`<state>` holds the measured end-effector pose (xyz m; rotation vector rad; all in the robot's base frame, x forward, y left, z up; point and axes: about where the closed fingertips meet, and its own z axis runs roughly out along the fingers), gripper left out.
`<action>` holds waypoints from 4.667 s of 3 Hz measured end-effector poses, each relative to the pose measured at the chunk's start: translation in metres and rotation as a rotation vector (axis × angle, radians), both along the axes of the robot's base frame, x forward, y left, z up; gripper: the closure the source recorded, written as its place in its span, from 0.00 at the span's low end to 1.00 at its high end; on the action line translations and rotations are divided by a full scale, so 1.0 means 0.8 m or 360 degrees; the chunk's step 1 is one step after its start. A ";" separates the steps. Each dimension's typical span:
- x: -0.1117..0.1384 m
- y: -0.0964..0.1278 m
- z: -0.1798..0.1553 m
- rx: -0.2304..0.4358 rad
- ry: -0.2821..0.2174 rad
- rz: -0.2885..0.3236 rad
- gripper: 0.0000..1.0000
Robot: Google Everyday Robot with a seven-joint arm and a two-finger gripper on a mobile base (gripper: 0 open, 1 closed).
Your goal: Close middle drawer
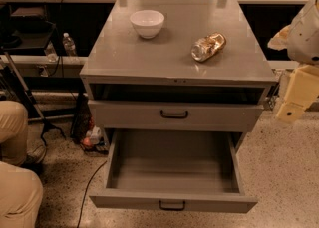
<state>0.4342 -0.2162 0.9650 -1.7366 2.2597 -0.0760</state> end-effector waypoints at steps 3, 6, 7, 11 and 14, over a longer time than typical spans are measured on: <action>-0.098 -0.022 -0.244 -0.0081 0.0479 -0.0334 0.00; -0.133 -0.029 -0.308 -0.0121 0.0644 -0.0387 0.00; -0.140 -0.038 -0.374 -0.0085 0.0756 -0.0440 0.00; -0.143 -0.063 -0.636 0.0435 0.0794 -0.0563 0.95; -0.100 -0.037 -0.681 0.0495 0.0573 -0.0448 1.00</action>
Offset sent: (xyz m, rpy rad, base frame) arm -0.1206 -0.0251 -0.2687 -0.0683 0.4841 -0.2353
